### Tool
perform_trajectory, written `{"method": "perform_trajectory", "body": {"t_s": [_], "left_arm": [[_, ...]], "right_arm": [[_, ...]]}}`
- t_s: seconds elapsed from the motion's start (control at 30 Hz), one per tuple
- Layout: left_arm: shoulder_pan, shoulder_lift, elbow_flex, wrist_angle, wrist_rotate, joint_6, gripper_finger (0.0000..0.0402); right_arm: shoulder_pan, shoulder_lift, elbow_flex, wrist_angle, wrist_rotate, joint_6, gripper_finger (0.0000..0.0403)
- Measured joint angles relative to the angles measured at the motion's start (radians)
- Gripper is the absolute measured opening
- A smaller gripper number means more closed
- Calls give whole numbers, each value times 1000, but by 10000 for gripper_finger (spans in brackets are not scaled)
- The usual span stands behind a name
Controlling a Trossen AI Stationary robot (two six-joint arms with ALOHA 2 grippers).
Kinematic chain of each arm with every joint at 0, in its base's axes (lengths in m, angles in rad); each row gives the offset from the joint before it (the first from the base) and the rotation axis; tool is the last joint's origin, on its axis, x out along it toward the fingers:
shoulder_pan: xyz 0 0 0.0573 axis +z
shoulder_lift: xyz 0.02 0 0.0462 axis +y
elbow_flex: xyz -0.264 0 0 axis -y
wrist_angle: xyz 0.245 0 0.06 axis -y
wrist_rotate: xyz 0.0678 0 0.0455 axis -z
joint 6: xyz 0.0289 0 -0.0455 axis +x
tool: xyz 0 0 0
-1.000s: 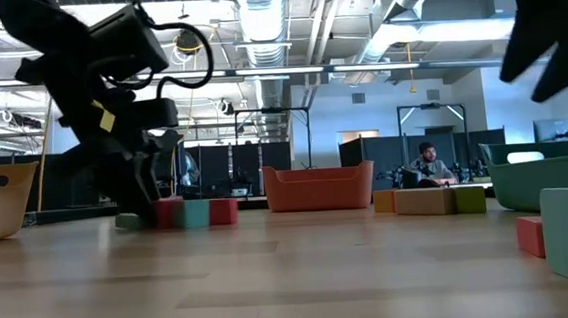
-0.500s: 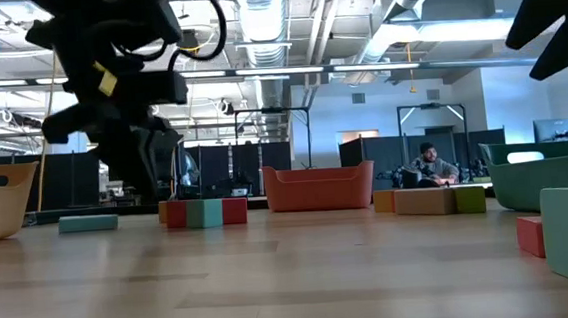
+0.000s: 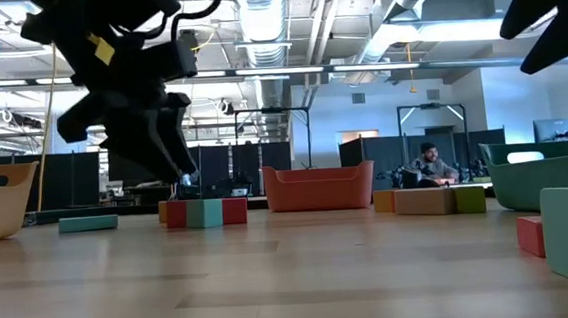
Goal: Sort blocks by size
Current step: Put the small orange block into the yellow bin
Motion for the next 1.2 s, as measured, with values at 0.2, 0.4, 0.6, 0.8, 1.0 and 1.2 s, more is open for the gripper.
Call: {"method": "perform_trajectory", "body": {"t_s": [0.2, 0.4, 0.6, 0.8, 1.0, 1.2], "left_arm": [[51, 0, -1, -32, 42, 8, 213], [101, 15, -20, 4, 155, 48, 200], [117, 127, -16, 67, 149, 74, 192], [111, 207, 3, 63, 137, 42, 191], [97, 185, 25, -13, 154, 20, 170], [76, 177, 87, -120, 214, 17, 144]], "right_arm": [[0, 0, 0, 90, 2, -70, 317], [4, 0, 0, 137, 2, -103, 317], [16, 0, 0, 144, 6, -103, 317], [21, 30, 1, 154, 20, -103, 317], [20, 67, 1, 154, 19, -103, 317], [20, 71, 1, 155, 18, -110, 317]]}}
